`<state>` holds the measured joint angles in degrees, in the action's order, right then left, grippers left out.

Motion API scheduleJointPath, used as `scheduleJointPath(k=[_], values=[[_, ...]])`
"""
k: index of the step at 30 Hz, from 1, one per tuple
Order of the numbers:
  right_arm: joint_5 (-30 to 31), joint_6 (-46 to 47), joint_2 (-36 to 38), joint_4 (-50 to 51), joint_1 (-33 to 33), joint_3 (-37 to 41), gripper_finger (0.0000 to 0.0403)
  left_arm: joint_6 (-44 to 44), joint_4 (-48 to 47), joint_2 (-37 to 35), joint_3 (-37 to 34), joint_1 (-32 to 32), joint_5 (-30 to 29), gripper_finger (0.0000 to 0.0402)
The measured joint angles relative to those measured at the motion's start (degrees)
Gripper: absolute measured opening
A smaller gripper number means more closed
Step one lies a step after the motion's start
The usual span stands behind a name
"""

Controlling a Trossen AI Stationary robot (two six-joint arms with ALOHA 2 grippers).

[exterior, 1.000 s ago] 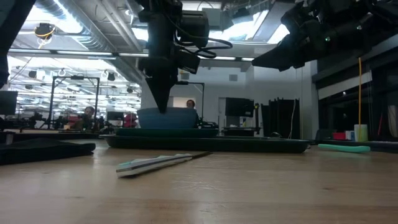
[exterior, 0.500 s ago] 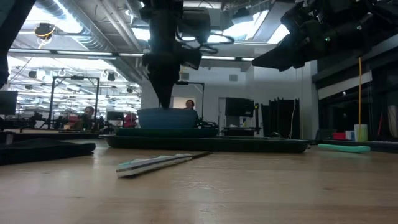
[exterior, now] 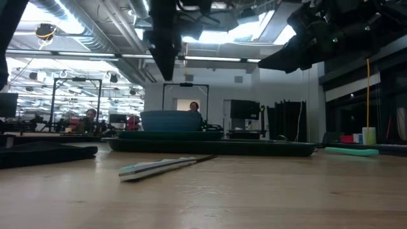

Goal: Set up tray
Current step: Put the black napkin on the green tray

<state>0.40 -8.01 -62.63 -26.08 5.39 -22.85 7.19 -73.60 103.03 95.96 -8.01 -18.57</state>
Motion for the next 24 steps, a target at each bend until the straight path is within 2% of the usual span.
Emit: scheduleJointPath(k=[5,10,18,24], values=[[0.0,0.0,0.0,0.2,0.0,0.0,0.0028,-6.7,-1.1,-5.2,-0.4,2.4,2.5,0.0131],[0.0,0.0,0.0,0.1,0.0,0.0,0.0028,-18.0,-1.7,-10.5,-5.2,6.3,6.0,0.0131],[0.0,-1.6,0.0,-0.2,0.0,0.0,0.0028,-42.5,-1.7,-19.2,-15.3,17.7,7.2,0.0123],[0.0,-1.7,0.0,-2.5,0.0,0.0,0.0028,-60.9,-1.7,-20.8,-19.1,26.1,9.5,0.0122]])
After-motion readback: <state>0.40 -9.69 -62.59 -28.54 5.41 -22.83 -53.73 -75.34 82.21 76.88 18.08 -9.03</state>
